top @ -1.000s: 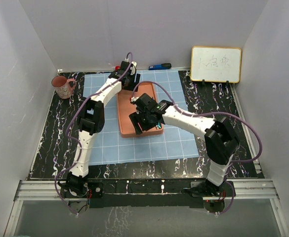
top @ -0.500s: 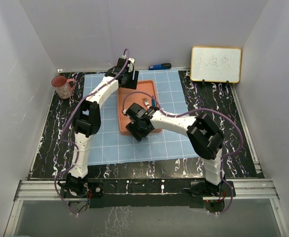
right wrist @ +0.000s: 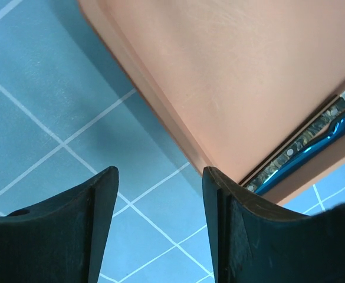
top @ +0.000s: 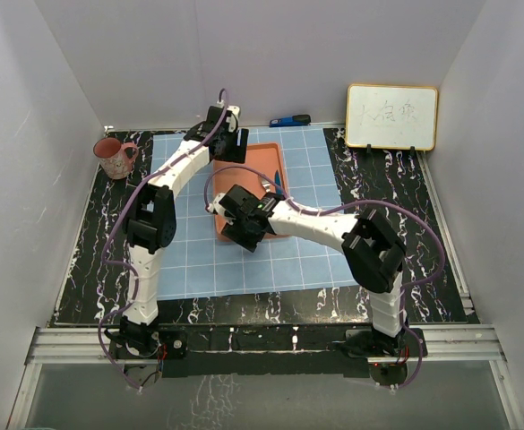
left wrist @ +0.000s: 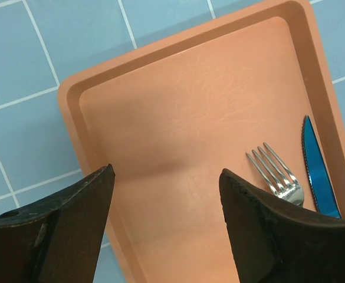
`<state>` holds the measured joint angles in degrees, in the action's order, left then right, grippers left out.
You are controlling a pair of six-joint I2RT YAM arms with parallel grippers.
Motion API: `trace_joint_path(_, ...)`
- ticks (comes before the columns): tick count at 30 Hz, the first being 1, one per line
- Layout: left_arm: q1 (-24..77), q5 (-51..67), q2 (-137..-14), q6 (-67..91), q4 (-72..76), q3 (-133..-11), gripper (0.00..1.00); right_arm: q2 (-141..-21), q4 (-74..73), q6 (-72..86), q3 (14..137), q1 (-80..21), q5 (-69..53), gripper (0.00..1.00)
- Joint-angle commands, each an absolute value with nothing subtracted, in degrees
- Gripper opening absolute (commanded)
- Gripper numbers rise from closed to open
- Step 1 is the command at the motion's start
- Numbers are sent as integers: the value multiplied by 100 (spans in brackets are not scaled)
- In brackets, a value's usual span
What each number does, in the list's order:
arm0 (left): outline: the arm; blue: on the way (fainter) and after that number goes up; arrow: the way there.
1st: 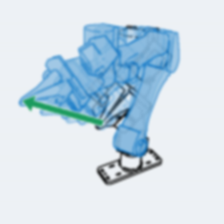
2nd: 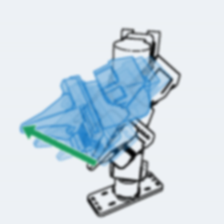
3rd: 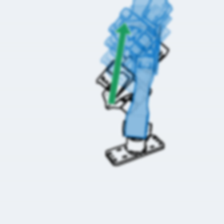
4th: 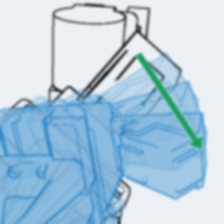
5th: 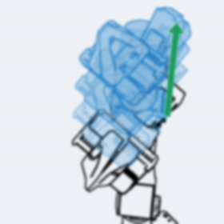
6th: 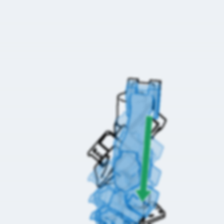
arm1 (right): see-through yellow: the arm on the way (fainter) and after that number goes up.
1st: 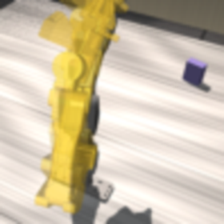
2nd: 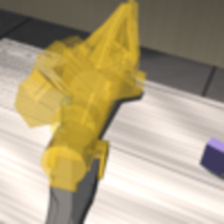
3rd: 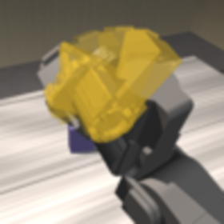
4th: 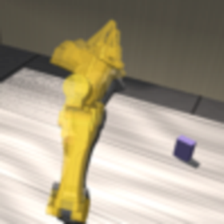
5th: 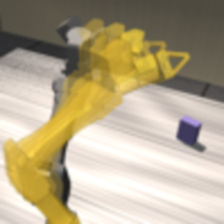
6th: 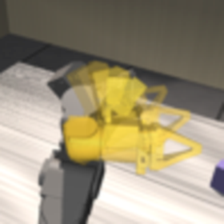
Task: Set the dinner table for one person
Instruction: Adjust the plate on the napkin.
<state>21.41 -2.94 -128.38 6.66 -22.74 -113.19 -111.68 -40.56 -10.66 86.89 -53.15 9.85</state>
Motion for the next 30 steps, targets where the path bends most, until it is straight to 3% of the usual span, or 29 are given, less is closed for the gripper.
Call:
trace_joint_path(1,2093,-175,-12335,703,-2261,-11219,71,-11001,-3829,-1749,8906,-5322,412,56)
trace_joint_path(12,2052,-136,-12208,687,-2175,-11030,71,-11524,-3422,-2092,8876,-5313,212,56)
trace_joint_path(20,2024,-127,-12008,684,-2048,-10723,71,-11709,-2782,-1984,8684,-5317,868,55)
trace_joint_path(26,2014,-140,-11925,725,-1948,-10512,71,-11697,-2630,-1878,8628,-5317,1082,45)
trace_joint_path(30,1994,-198,-11859,768,-1903,-10367,71,-11652,-2582,-1756,8624,-5317,1110,28)
